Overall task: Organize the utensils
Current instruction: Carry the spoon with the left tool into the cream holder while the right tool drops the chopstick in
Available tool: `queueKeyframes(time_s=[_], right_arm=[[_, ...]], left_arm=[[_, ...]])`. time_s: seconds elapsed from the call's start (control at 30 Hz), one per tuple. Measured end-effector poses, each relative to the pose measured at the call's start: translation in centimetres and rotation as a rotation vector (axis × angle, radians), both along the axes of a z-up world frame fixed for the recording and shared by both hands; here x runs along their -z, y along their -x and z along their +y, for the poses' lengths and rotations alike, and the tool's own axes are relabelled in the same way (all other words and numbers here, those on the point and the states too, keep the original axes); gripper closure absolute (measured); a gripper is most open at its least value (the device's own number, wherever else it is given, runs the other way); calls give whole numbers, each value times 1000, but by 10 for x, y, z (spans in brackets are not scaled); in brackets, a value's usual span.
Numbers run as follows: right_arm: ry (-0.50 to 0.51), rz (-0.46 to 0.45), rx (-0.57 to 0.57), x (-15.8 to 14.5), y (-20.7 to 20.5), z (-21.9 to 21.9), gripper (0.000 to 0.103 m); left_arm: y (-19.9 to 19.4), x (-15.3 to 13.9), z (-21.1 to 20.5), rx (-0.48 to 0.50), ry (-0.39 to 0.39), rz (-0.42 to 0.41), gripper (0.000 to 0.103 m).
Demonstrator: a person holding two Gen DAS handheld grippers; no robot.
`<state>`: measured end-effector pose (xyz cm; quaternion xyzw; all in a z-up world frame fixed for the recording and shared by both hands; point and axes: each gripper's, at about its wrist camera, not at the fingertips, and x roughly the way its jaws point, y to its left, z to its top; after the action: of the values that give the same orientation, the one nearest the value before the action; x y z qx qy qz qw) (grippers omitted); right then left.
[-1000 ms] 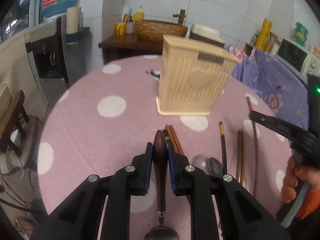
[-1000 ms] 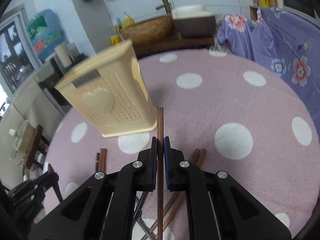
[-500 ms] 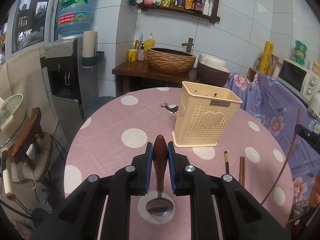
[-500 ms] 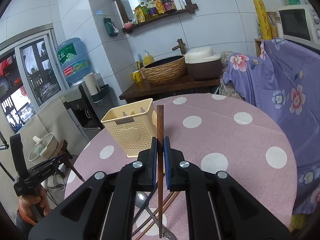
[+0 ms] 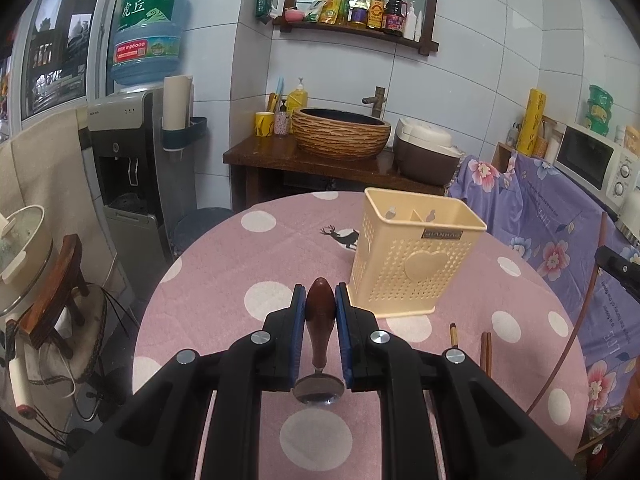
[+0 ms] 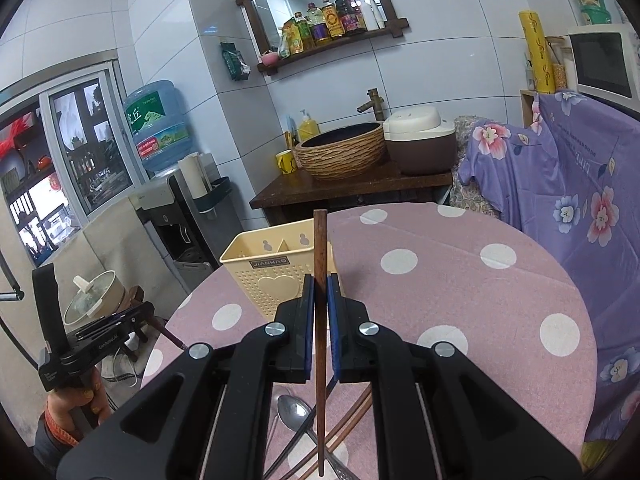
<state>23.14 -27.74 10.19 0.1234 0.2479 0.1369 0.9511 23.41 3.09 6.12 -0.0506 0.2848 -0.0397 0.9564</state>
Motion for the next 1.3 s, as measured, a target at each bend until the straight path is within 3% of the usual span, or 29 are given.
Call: queueKeyframes(time_s=[0.17,0.43,0.57,0.7,0.87,1.07,1.3], right_arm=[[20,-37,2,-21,-13,8,96],[-7,-218,80,-114,-60,27,96],[-12,-290,160,-146,-92,35,96],[7,-312,222,-141,-120,44,96],[36,-287,260,-91,-145,51,96],[74,-212,229,-31,-156,57,96],[78,-160,198,-1,-158,60,95]], left_arm=[[-16,-35,-2,26,9,-37,87],[-56,-143,-16,63,46,-145,87],[-85,-168,-33,51,76,-168,87],[-111,-151,-51,62,100,-125,87],[-132,-106,-66,46,85,-98,87],[-140,-61,-70,59,65,-36,87],[-150,-27,-66,53,70,55,87]])
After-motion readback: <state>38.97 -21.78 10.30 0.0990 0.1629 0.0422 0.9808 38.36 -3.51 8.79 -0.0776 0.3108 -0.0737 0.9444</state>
